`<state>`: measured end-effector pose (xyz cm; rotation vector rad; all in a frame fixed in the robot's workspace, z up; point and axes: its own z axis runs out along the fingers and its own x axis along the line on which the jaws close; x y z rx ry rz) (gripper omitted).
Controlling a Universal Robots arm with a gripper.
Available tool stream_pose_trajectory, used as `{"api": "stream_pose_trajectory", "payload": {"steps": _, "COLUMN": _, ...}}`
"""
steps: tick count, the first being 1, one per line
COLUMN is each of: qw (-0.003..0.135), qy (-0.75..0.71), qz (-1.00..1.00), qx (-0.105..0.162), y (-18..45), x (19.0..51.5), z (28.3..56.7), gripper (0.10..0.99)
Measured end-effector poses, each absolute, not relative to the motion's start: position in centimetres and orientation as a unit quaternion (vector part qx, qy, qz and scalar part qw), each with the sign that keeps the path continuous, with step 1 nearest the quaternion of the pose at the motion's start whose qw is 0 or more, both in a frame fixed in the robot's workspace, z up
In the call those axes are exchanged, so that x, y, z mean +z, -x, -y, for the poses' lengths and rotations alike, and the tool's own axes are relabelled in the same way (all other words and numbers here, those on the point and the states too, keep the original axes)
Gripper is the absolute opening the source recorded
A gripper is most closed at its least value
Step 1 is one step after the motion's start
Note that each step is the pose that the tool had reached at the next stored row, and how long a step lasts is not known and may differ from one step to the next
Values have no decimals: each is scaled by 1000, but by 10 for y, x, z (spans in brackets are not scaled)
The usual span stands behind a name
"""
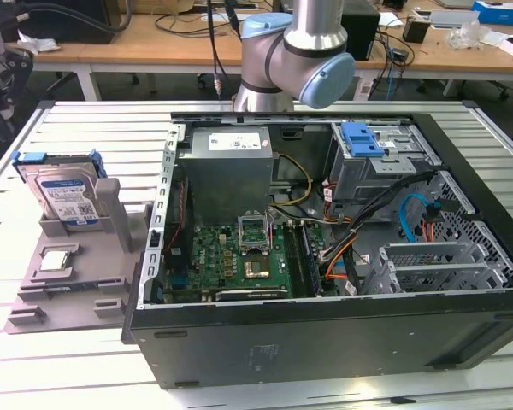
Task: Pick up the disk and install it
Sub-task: 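Pick up the disk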
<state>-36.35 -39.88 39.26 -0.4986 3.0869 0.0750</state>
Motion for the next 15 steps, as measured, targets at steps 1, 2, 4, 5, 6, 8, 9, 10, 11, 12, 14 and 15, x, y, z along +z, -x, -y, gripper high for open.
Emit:
{"api": "stream_pose_trajectory", "payload": {"steps": 1, "qw": 7, "qy": 170, "qz": -985, "qx": 24, "y": 363, "x": 393, "z": 399, "gripper": 102}}
{"api": "stream_pose_trajectory", "payload": {"steps": 2, "qw": 6, "qy": 177, "qz": -984, "qx": 24, "y": 363, "x": 393, "z": 399, "gripper": 102}}
{"api": "stream_pose_trajectory", "payload": {"steps": 4, "qw": 6, "qy": 194, "qz": -981, "qx": 24, "y": 363, "x": 393, "z": 399, "gripper": 102}}
{"api": "stream_pose_trajectory", "payload": {"steps": 5, "qw": 6, "qy": 201, "qz": -979, "qx": 24, "y": 363, "x": 393, "z": 399, "gripper": 102}}
{"api": "stream_pose_trajectory", "payload": {"steps": 6, "qw": 6, "qy": 207, "qz": -978, "qx": 24, "y": 363, "x": 393, "z": 399, "gripper": 102}}
{"api": "stream_pose_trajectory", "payload": {"steps": 8, "qw": 5, "qy": 224, "qz": -974, "qx": 24, "y": 363, "x": 393, "z": 399, "gripper": 102}}
{"api": "stream_pose_trajectory", "payload": {"steps": 9, "qw": 5, "qy": 234, "qz": -972, "qx": 24, "y": 363, "x": 393, "z": 399, "gripper": 102}}
{"api": "stream_pose_trajectory", "payload": {"steps": 10, "qw": 5, "qy": 247, "qz": -969, "qx": 25, "y": 363, "x": 393, "z": 399, "gripper": 102}}
{"api": "stream_pose_trajectory", "payload": {"steps": 11, "qw": 5, "qy": 253, "qz": -967, "qx": 25, "y": 363, "x": 393, "z": 399, "gripper": 102}}
{"api": "stream_pose_trajectory", "payload": {"steps": 12, "qw": 4, "qy": 260, "qz": -965, "qx": 25, "y": 363, "x": 393, "z": 399, "gripper": 102}}
{"api": "stream_pose_trajectory", "payload": {"steps": 14, "qw": 3, "qy": 294, "qz": -955, "qx": 25, "y": 363, "x": 393, "z": 399, "gripper": 102}}
{"api": "stream_pose_trajectory", "payload": {"steps": 15, "qw": 3, "qy": 303, "qz": -953, "qx": 25, "y": 363, "x": 393, "z": 399, "gripper": 102}}
